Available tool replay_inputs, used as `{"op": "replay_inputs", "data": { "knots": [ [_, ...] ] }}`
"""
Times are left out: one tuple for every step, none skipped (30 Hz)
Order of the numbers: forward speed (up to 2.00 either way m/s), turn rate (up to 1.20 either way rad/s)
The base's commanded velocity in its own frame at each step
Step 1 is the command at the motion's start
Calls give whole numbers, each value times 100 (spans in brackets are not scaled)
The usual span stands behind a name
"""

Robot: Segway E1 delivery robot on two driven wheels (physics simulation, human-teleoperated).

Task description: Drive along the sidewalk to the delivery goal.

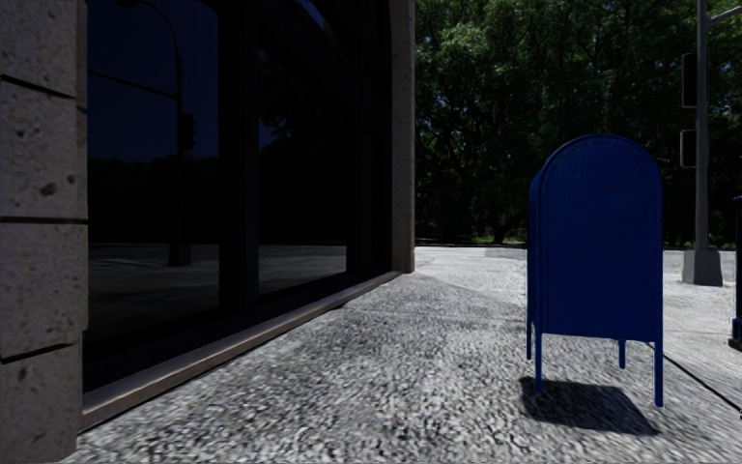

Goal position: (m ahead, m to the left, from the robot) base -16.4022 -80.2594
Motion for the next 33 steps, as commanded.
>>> {"op": "replay_inputs", "data": {
  "knots": [
    [200,0],
    [200,0],
    [200,0],
    [200,0],
    [200,0],
    [200,-5],
    [200,-22],
    [200,-22],
    [200,-37],
    [200,-43],
    [200,-48],
    [200,-48],
    [200,-52],
    [200,-54],
    [200,-55],
    [200,-55],
    [200,-57],
    [200,-60],
    [200,-64],
    [200,-66],
    [200,-66],
    [200,-66],
    [200,-67],
    [200,-67],
    [200,-67],
    [200,-67],
    [200,-67],
    [200,-67],
    [200,-67],
    [200,-67],
    [200,-67],
    [200,-67],
    [200,-67]
  ]
}}
